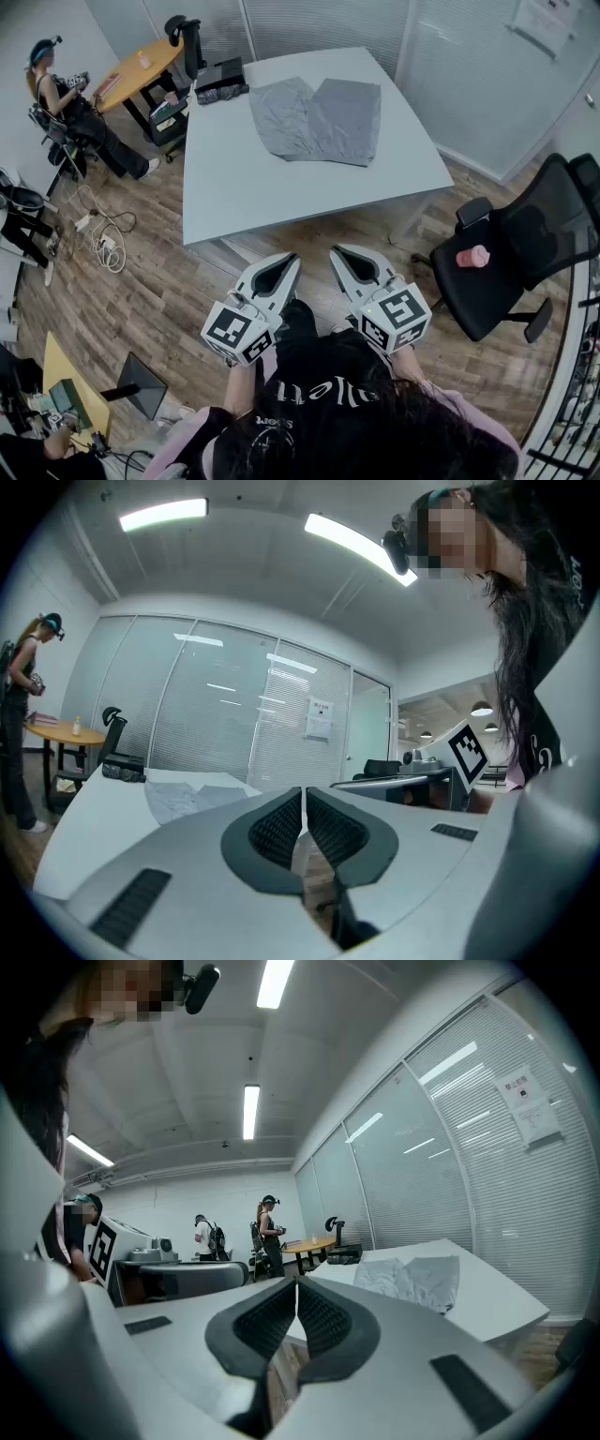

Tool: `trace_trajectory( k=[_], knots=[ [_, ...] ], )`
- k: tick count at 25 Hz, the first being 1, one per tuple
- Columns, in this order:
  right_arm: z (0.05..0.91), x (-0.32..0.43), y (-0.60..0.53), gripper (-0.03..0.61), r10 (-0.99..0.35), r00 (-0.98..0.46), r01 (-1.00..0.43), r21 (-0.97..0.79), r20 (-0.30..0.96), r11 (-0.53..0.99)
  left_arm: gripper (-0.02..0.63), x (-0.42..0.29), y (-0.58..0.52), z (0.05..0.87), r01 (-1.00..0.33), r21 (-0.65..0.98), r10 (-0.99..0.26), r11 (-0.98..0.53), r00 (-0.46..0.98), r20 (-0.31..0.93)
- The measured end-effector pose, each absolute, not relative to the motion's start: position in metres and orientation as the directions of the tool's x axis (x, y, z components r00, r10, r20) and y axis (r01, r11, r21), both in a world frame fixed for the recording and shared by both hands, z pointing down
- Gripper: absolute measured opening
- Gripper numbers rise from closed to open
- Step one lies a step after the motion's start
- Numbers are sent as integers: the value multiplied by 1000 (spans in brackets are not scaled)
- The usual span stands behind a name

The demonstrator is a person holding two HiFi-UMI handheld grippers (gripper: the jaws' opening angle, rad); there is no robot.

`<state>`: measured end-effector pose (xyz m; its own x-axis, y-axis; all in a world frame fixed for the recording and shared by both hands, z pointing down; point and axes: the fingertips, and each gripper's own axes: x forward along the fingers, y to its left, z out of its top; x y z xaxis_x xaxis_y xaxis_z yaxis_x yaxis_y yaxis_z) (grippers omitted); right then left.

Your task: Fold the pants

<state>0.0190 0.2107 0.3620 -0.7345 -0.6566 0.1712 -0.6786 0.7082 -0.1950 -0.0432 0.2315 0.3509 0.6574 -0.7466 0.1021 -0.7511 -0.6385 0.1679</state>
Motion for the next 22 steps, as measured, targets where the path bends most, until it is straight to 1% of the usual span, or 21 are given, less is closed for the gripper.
trace_trajectory(
  k=[12,22],
  knots=[
    [360,25,211,26,-653,-742,-670,-200,151,715,34,-31,233,348,-750,159,-743,-642,660,114],
    [370,22,196,25,-639,-754,-654,-262,150,710,34,-37,227,354,-769,168,-756,-616,638,145]
  ],
)
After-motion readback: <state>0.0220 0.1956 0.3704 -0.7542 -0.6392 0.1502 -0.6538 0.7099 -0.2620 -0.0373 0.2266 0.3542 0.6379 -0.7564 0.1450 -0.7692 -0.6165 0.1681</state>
